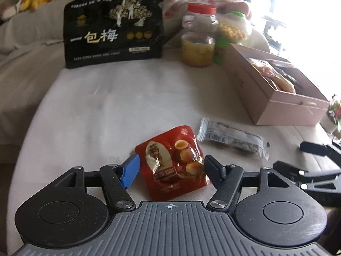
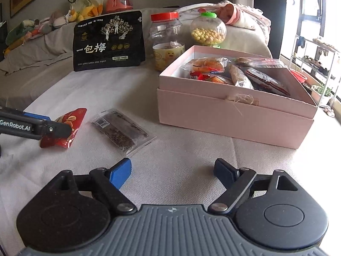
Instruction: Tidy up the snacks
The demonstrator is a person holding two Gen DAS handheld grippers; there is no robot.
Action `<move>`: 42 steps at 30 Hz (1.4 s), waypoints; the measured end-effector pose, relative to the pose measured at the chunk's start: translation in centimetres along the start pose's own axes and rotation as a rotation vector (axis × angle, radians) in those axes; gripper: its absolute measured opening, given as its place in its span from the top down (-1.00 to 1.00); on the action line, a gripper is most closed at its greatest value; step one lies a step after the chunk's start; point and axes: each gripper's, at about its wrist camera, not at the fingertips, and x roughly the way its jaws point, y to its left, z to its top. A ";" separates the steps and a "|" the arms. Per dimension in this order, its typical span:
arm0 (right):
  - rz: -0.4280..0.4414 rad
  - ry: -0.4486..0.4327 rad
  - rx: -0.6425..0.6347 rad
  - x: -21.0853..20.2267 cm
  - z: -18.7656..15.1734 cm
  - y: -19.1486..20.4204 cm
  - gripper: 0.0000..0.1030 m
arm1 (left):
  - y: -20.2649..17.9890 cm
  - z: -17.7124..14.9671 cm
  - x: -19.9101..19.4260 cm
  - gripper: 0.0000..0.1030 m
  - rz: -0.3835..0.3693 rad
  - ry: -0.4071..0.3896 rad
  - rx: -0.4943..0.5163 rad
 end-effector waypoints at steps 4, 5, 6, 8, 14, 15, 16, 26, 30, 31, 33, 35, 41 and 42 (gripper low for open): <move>-0.004 0.005 -0.011 0.1 0.1 0.1 -0.69 | 0.1 0.2 1.2 -0.58 0.001 0.010 0.011; -0.006 0.007 -0.014 0.1 0.1 0.2 -0.69 | 0.1 0.1 1.3 -0.60 0.003 -0.001 0.023; -0.009 0.008 -0.019 0.1 0.0 0.3 -0.70 | 0.1 0.0 1.4 -0.61 0.002 -0.010 0.032; -0.013 0.012 -0.030 0.2 0.1 0.5 -0.73 | 0.2 -0.3 1.4 -0.58 -0.002 -0.018 0.034; 0.064 0.022 -0.129 1.4 1.3 2.0 -0.73 | 0.3 -1.0 0.4 -0.44 -0.049 -0.024 0.053; 0.075 0.026 -0.141 1.9 1.7 2.3 -0.73 | 0.5 -1.3 0.1 -0.41 -0.063 -0.025 0.054; 0.082 0.031 -0.146 2.4 2.2 2.6 -0.73 | 0.8 -1.5 -0.2 -0.39 -0.074 -0.025 0.052; 0.347 0.142 -0.096 4.1 5.2 5.8 -0.59 | 5.8 -3.4 -3.0 -0.25 -0.112 -0.019 -0.058; 0.209 0.075 -0.147 4.8 5.8 7.5 -0.57 | 5.8 -3.5 -2.9 -0.26 -0.117 -0.029 -0.056; 0.194 0.076 -0.149 5.3 6.0 7.9 -0.57 | 5.7 -3.6 -2.9 -0.27 -0.118 -0.032 -0.050; 0.214 0.097 -0.150 6.5 6.3 8.6 -0.51 | 5.5 -3.6 -2.8 -0.29 -0.115 -0.039 -0.040; 0.200 0.081 -0.192 7.1 6.4 9.7 -0.43 | 5.4 -3.7 -2.8 -0.30 -0.115 -0.044 -0.033; 0.220 0.078 -0.267 6.3 6.5 11.2 0.21 | 5.5 -3.9 -3.0 -0.27 -0.109 -0.056 -0.054; 0.218 0.084 -0.259 6.0 6.4 11.0 0.22 | 5.5 -3.8 -3.0 -0.26 -0.104 -0.055 -0.060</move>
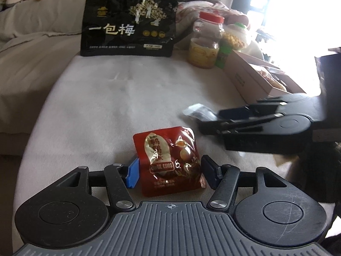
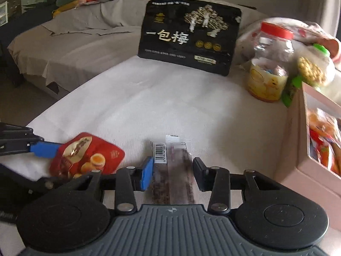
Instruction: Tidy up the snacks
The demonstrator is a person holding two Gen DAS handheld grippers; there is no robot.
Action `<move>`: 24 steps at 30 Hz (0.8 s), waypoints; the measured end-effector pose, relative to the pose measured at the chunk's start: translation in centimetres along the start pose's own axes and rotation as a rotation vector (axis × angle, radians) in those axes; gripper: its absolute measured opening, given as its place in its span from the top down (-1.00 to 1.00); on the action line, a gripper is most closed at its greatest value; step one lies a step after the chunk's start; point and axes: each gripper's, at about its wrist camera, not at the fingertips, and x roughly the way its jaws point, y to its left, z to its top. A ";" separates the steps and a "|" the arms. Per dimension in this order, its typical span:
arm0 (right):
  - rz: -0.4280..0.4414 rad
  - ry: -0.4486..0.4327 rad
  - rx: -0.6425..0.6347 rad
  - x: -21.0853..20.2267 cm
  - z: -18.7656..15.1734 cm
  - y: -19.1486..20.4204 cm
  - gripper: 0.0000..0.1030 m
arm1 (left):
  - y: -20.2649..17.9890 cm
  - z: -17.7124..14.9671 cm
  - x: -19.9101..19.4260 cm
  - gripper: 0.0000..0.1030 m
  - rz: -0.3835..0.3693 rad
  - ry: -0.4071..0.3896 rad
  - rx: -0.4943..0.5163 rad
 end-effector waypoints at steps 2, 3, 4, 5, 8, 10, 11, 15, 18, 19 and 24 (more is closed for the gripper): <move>0.014 0.002 0.026 -1.5 -0.8 -0.6 0.22 | -0.3 0.1 -0.3 -0.13 0.005 -0.001 -0.004; 0.018 -0.003 0.041 -2.4 -1.4 -1.0 0.22 | -0.5 0.0 -0.6 -0.03 -0.001 -0.005 -0.002; 0.020 -0.010 0.053 -3.6 -2.0 -1.3 0.23 | -0.7 0.0 -1.0 0.16 -0.009 -0.014 0.000; 0.021 -0.021 0.066 -4.9 -2.6 -1.8 0.23 | -1.1 0.0 -1.4 0.34 -0.014 -0.021 0.006; 0.010 -0.060 0.100 -8.8 -4.4 -3.2 0.23 | -2.5 0.0 -2.4 0.48 -0.029 -0.032 0.059; -0.022 -0.084 0.122 -11.0 -5.7 -4.3 0.23 | -3.3 -0.1 -2.1 0.47 -0.031 -0.017 0.083; -0.037 -0.091 0.130 -11.7 -6.3 -4.7 0.23 | -3.4 -0.1 -1.9 0.44 -0.023 -0.020 0.082; -0.087 -0.088 0.182 -12.9 -8.5 -6.4 0.23 | -3.1 0.5 -0.7 0.25 -0.013 -0.011 0.027; -0.096 -0.075 0.226 -12.7 -9.6 -7.2 0.22 | -3.4 1.1 0.7 0.13 -0.052 0.019 0.021; -0.093 -0.074 0.238 -12.6 -9.9 -7.3 0.22 | -3.5 1.2 1.2 0.02 -0.059 0.028 0.030; -0.104 -0.072 0.241 -12.0 -10.8 -7.2 0.22 | -4.3 1.5 3.0 -0.10 -0.050 0.005 0.085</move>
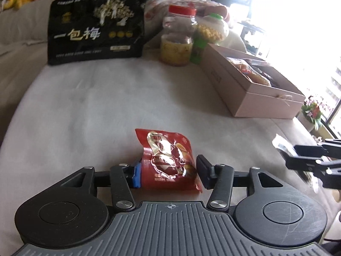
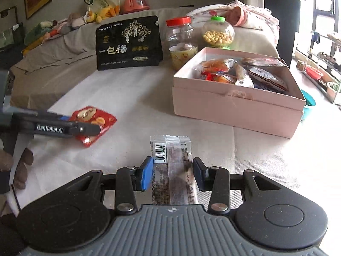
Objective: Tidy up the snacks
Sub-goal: 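Carry the red bag and strip packet into the pink box and open both tools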
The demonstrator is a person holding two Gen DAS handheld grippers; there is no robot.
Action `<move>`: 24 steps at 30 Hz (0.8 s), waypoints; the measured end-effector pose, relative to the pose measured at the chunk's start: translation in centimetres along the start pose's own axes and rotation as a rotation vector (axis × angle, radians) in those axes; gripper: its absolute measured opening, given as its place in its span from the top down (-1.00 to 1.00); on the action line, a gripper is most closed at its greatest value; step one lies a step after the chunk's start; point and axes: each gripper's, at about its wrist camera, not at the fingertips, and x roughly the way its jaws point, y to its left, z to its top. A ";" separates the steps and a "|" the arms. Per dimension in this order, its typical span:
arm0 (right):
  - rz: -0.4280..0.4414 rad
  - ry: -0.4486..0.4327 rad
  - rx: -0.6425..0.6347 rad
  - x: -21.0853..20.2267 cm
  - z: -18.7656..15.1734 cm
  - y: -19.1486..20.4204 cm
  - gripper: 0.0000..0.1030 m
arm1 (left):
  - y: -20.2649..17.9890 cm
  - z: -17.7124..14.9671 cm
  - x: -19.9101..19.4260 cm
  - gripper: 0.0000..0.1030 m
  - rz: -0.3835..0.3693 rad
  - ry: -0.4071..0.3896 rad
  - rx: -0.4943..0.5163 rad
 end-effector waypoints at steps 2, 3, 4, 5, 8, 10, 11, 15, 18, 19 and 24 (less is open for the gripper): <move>-0.046 0.001 -0.030 0.5 -0.5 0.4 0.21 | -0.5 0.3 0.6 -0.15 0.014 -0.008 0.028; -0.072 0.003 -0.050 0.8 -0.8 0.6 0.21 | -0.8 0.4 1.0 -0.17 0.024 -0.012 0.049; -0.093 0.003 -0.070 1.1 -1.1 0.8 0.21 | -1.1 0.5 1.2 -0.19 0.032 -0.016 0.070; -0.103 0.002 -0.088 1.3 -1.3 1.0 0.21 | -1.4 0.5 1.5 -0.19 0.039 -0.021 0.090; -0.117 -0.015 -0.117 1.2 -1.7 1.5 0.21 | -1.6 0.8 2.1 -0.19 0.043 -0.037 0.077; -0.112 -0.017 -0.110 1.0 -1.8 1.4 0.21 | -1.4 1.2 2.4 -0.16 0.033 -0.041 0.059; -0.111 -0.017 -0.104 1.0 -1.8 1.3 0.21 | -1.3 1.3 2.5 -0.13 0.028 -0.044 0.051; -0.116 -0.017 -0.093 0.5 -1.8 1.0 0.21 | -1.1 1.5 1.8 0.12 0.018 -0.070 0.022; -0.112 -0.022 -0.081 0.0 -1.8 0.7 0.21 | -1.4 1.5 0.9 0.29 0.017 -0.082 0.030; -0.112 -0.025 -0.080 -0.3 -1.7 0.7 0.21 | -1.5 1.4 0.7 0.35 0.016 -0.086 0.039; -0.112 -0.051 -0.078 -1.5 -1.2 0.5 0.21 | -2.3 1.2 -0.6 0.56 -0.010 -0.110 0.052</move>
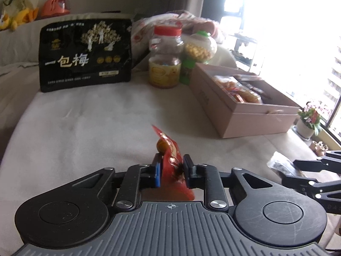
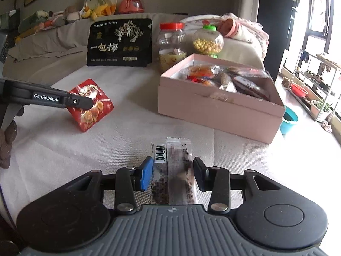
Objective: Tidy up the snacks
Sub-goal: 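Carry the red bag and strip packet into the pink box and open both tools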
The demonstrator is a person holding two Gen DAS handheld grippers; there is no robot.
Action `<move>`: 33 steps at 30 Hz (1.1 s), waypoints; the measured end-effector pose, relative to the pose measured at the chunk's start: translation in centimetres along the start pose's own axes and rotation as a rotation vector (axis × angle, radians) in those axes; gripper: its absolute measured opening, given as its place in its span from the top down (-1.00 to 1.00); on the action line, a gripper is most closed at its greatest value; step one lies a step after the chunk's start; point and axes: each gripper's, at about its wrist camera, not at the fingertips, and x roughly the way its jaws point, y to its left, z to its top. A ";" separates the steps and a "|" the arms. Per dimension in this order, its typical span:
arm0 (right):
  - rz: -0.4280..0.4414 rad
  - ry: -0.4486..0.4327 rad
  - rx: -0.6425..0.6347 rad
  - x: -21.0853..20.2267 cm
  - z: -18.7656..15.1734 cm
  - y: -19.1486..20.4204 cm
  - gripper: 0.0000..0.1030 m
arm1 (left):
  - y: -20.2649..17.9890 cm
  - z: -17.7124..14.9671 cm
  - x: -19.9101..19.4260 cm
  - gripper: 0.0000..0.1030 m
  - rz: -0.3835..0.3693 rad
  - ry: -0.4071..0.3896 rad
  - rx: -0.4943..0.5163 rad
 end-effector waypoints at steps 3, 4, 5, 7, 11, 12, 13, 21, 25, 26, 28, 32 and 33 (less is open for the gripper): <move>-0.005 -0.027 -0.002 -1.1 0.5 -0.2 0.21 | -1.1 0.2 -0.9 0.58 -0.022 -0.016 0.037; -0.004 -0.038 0.000 -1.6 0.6 -0.3 0.21 | -1.5 0.3 -1.2 0.58 -0.031 -0.018 0.051; -0.001 -0.046 0.001 -2.0 0.8 -0.5 0.21 | -2.0 0.4 -1.4 0.58 -0.043 -0.019 0.063; 0.002 -0.062 0.002 -2.9 1.1 -0.7 0.21 | -2.9 0.5 -2.1 0.58 -0.064 -0.022 0.085; -0.009 -0.115 -0.006 -5.3 2.1 -1.4 0.21 | -5.1 0.7 -3.9 0.58 -0.111 -0.044 0.148; -0.011 -0.132 -0.006 -6.0 2.4 -1.6 0.21 | -5.7 0.9 -4.5 0.58 -0.126 -0.055 0.165; -0.012 -0.153 -0.005 -6.7 2.9 -1.9 0.21 | -6.3 1.1 -5.1 0.58 -0.142 -0.067 0.182; -0.068 -0.331 0.013 -11.4 10.6 -6.7 0.21 | -10.5 8.4 -5.8 0.58 -0.270 -0.198 0.275; -0.096 -0.323 0.049 -9.4 14.4 -9.6 0.21 | -11.5 13.3 1.0 0.58 -0.348 -0.128 0.161; -0.103 -0.312 0.057 -8.6 15.0 -10.2 0.21 | -11.6 14.0 3.1 0.58 -0.362 -0.098 0.126; -0.120 -0.282 0.080 -6.8 16.0 -11.4 0.21 | -11.4 14.5 7.3 0.58 -0.376 -0.052 0.063; -0.119 -0.203 0.120 -2.6 16.9 -12.9 0.21 | -9.5 14.8 12.6 0.47 -0.338 -0.001 -0.043; -0.109 -0.184 0.133 -1.6 17.0 -13.1 0.21 | -9.0 14.9 12.8 0.44 -0.334 -0.015 -0.053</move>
